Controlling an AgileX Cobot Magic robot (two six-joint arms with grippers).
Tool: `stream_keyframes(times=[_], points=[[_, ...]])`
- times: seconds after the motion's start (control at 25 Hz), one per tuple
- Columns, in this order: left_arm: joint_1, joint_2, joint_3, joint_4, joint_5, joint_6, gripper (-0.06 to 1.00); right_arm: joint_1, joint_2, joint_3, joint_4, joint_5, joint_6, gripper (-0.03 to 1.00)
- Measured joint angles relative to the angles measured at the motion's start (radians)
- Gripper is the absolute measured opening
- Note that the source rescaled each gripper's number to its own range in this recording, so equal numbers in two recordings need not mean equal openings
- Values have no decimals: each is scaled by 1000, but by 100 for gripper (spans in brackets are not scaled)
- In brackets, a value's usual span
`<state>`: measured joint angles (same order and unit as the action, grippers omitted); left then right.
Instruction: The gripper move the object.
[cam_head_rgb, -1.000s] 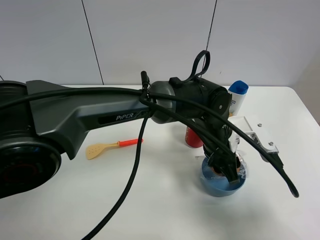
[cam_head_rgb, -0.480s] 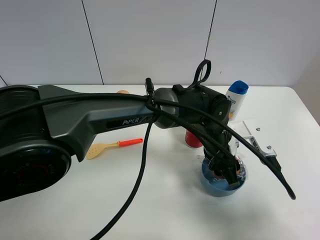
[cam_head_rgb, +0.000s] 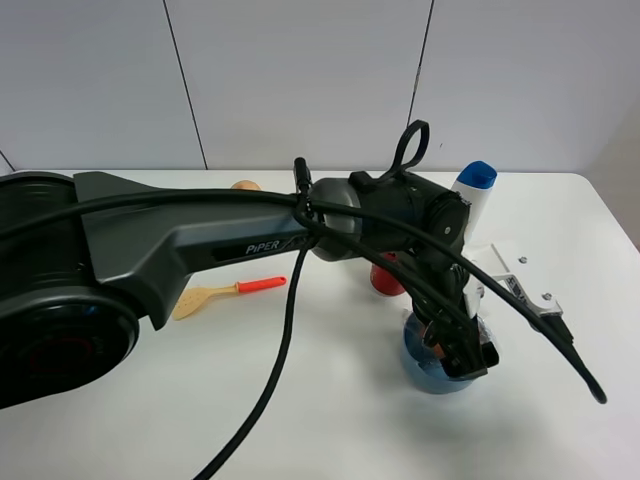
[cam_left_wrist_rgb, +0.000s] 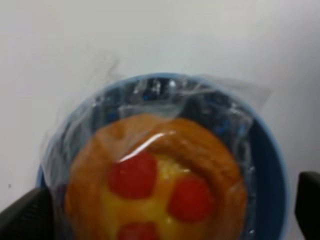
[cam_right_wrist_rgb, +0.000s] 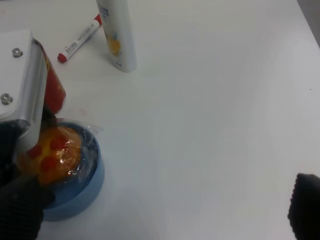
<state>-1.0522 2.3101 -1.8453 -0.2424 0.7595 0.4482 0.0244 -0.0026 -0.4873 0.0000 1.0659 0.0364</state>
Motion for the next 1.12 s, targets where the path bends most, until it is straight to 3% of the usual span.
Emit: stream_keyframes(times=[0.32, 0.8, 0.96, 1.12], points=[[-1, -26, 0, 9, 22, -7, 99, 0, 0, 0, 0, 0, 0, 100], [1, -222, 0, 123, 47, -45, 99, 0, 0, 0, 0, 0, 0, 100], [42, -250, 0, 150, 47, -62, 99, 0, 0, 0, 0, 0, 0, 100], [142, -266, 0, 170, 55, -79, 99, 0, 0, 0, 0, 0, 0, 100]])
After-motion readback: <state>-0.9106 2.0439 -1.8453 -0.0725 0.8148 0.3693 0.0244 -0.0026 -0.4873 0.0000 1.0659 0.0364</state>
